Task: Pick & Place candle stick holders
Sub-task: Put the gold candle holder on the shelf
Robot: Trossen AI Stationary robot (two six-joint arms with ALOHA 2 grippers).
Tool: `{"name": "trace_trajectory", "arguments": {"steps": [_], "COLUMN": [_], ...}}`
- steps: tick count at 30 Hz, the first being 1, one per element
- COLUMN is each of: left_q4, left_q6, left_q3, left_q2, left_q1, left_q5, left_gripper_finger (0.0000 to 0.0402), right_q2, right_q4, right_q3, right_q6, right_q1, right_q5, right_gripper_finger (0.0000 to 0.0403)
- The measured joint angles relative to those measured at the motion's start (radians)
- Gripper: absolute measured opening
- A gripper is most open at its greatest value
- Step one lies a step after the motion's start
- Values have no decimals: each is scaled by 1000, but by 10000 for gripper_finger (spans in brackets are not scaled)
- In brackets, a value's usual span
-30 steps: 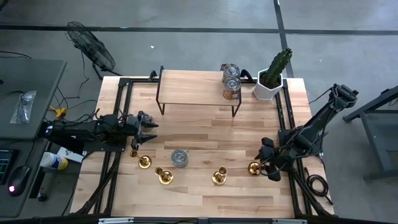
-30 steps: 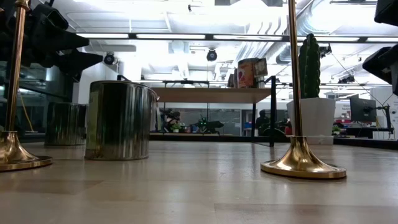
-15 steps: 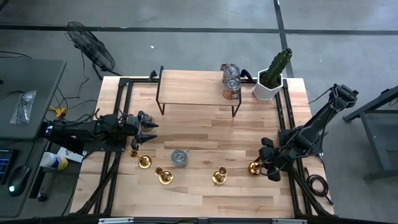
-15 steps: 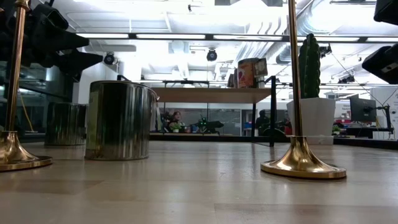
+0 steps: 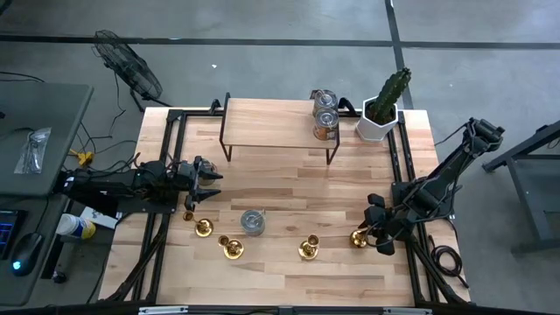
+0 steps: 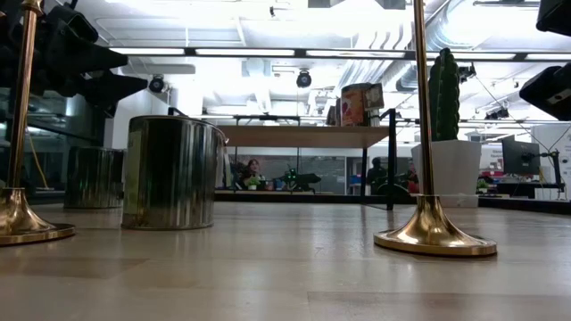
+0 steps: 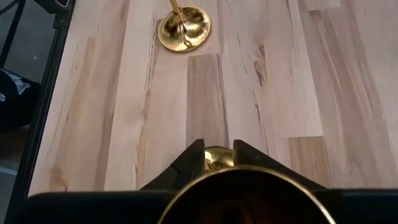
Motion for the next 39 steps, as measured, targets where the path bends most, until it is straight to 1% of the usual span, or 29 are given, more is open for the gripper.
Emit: {"name": "trace_trajectory", "arguments": {"steps": [2, 9, 14, 18, 25, 30, 34, 39], "left_q4": [0, 0, 0, 0, 0, 0, 0, 0], "left_q6": [0, 0, 0, 0, 0, 0, 0, 0], "left_q3": [0, 0, 0, 0, 0, 0, 0, 0], "left_q2": [0, 0, 0, 0, 0, 0, 0, 0], "left_q1": [0, 0, 0, 0, 0, 0, 0, 0], "left_q5": [0, 0, 0, 0, 0, 0, 0, 0], "left_gripper_finger": [243, 243, 243, 243, 243, 243, 243, 243], "right_q2": [0, 0, 0, 0, 0, 0, 4, 54], "right_q4": [1, 49, 100, 127, 170, 118, 22, -73], "right_q3": [0, 0, 0, 0, 3, 67, 143, 258], "right_q6": [0, -44, -89, -137, -183, -233, -254, -263], "right_q1": [0, -4, -32, -66, -161, -242, -310, -405], "right_q5": [0, 7, 27, 24, -63, -88, -105, -154], "right_gripper_finger": [61, 61, 62, 61, 61, 61, 61, 61]}}
